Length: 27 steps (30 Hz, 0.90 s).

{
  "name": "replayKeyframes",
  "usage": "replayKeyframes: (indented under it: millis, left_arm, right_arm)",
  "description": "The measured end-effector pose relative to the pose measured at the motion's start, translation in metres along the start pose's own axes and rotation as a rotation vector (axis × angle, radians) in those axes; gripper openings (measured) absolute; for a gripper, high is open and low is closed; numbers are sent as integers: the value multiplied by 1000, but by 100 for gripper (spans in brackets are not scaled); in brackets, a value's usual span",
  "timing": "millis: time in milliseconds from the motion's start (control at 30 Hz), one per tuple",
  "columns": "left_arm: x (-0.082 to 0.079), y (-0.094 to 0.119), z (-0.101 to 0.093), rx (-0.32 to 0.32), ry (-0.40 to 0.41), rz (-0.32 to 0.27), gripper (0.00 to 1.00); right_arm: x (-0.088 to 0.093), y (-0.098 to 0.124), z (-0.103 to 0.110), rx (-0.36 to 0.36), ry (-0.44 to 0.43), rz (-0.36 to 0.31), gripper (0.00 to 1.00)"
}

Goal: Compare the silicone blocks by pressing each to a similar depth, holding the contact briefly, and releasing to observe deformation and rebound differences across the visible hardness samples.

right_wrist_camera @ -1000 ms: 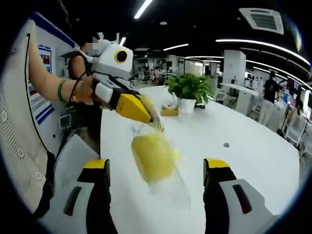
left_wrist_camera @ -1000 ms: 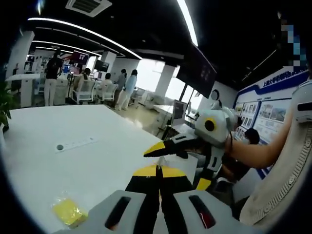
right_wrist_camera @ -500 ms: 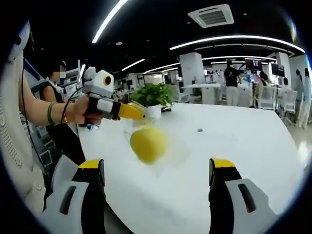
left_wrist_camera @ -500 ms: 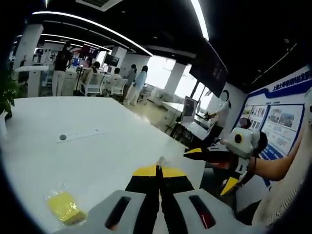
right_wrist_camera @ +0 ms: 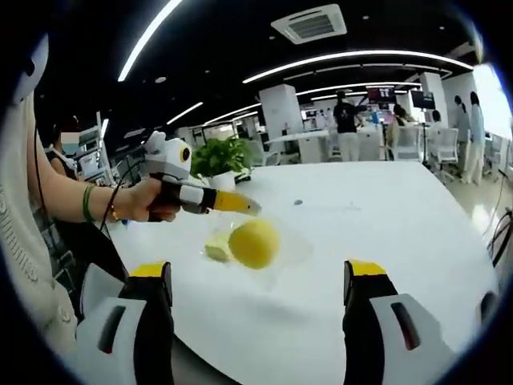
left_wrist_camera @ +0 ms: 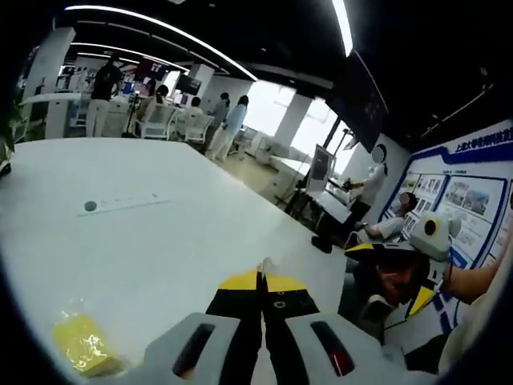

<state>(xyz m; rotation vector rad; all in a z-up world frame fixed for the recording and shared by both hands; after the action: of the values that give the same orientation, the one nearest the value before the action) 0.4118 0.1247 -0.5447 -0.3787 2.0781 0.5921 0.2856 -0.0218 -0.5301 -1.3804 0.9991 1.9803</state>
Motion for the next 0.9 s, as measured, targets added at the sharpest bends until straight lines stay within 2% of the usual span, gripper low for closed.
replayKeyframes:
  millis: [167, 367, 433, 500, 667, 900]
  left_arm:
    - [5, -14, 20, -11, 24, 12, 0]
    - [8, -26, 48, -50, 105, -27, 0]
    - [8, -30, 59, -72, 153, -46, 0]
    - [8, -33, 71, -106, 156, -67, 0]
    - [15, -38, 100, -182, 269, -124, 0]
    - [32, -42, 124, -241, 282, -113, 0]
  right_arm:
    - [5, 9, -9, 38, -15, 25, 81]
    - [8, 13, -15, 65, -18, 56, 80]
    - [8, 13, -16, 74, -18, 57, 80]
    - [10, 11, -19, 77, -21, 71, 79]
    - [12, 7, -23, 84, -17, 91, 79]
    - [16, 0, -29, 85, -14, 120, 78]
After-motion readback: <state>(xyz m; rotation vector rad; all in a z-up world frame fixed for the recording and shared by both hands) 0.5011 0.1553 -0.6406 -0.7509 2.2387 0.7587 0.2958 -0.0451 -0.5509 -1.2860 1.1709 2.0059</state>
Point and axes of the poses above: the point that each gripper's makers call its tool centre point, and the gripper's own axes: y roughly backward along the fingers, z roughly to its left, x roughly out of its underside, the point moved 4 cm from there along y, roughly backward along the fingers, and after that the axes turned 4 degrees about -z, right-handed, at the moved point
